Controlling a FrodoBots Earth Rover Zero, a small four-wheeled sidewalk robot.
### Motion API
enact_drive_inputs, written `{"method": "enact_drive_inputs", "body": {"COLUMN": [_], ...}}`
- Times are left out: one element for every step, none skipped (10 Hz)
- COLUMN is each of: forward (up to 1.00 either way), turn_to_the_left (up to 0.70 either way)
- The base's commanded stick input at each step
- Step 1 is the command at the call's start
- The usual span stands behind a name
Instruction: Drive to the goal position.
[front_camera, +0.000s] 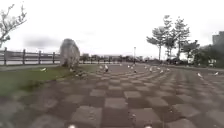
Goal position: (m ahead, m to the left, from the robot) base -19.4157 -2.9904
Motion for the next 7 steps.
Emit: {"method": "enact_drive_inputs", "body": {"forward": [0.85,0.85,0.85,0.85,0.85,0.85,0.85], "turn_to_the_left": [0.00,0.00,0.00,0.00,0.00,0.00,-0.03]}}
